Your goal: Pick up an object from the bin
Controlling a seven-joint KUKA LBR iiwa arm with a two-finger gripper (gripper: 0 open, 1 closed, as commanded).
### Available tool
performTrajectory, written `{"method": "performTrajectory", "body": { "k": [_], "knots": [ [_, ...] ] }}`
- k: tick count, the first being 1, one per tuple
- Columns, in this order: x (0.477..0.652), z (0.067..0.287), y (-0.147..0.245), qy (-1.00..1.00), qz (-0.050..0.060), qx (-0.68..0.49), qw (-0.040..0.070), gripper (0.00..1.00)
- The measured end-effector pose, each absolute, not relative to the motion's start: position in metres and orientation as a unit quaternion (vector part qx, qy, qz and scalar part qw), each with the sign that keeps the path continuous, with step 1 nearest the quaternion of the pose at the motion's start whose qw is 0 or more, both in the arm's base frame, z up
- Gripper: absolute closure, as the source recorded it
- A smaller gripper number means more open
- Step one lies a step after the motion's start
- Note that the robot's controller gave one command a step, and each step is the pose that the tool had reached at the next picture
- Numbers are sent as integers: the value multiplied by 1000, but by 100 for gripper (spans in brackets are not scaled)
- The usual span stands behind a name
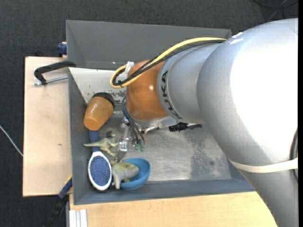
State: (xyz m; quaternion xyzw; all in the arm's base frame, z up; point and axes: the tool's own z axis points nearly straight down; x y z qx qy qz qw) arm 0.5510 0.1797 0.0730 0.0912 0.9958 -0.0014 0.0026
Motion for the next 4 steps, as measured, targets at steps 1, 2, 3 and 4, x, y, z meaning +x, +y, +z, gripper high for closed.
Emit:
{"method": "performTrajectory", "body": {
  "k": [1, 2, 3, 4],
  "knots": [
    [549, 73, 182, 996, -1, 90, -2, 100],
    [544, 251, 174, 995, 3, 96, 7, 100],
    [543, 246, 174, 995, 1, 96, 2, 0],
    [567, 74, 183, 1000, 0, -4, -2, 0]
  ]
}}
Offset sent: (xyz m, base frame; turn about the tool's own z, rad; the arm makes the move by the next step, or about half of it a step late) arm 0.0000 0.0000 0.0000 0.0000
